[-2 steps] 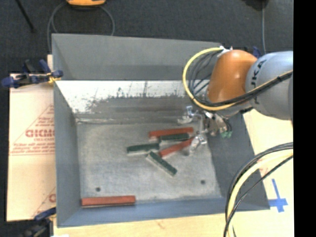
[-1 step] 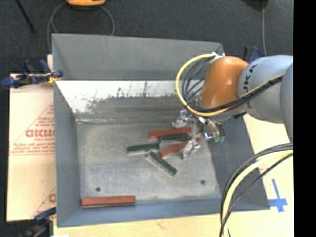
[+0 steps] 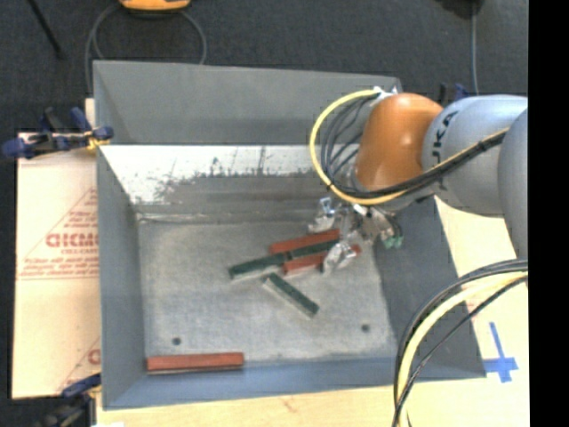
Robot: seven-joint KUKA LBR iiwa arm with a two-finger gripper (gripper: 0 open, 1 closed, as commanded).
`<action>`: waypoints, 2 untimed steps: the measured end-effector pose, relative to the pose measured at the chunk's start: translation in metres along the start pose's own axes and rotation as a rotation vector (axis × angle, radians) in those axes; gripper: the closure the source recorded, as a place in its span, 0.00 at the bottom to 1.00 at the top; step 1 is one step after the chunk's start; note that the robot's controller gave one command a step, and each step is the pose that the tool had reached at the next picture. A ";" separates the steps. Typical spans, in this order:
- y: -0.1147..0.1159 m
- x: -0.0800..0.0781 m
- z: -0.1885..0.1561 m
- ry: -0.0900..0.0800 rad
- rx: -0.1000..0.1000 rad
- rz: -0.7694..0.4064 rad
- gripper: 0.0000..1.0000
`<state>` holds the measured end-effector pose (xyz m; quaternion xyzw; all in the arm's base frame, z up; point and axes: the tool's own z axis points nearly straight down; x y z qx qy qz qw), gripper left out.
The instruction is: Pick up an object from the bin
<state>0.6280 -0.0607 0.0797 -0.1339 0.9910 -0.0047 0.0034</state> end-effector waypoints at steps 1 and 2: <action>0.000 0.000 0.000 0.000 0.000 0.000 1.00; 0.000 0.001 -0.002 0.000 -0.001 0.000 1.00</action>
Offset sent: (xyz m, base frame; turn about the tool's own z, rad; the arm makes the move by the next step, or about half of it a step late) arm 0.0001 0.0000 0.0225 0.0000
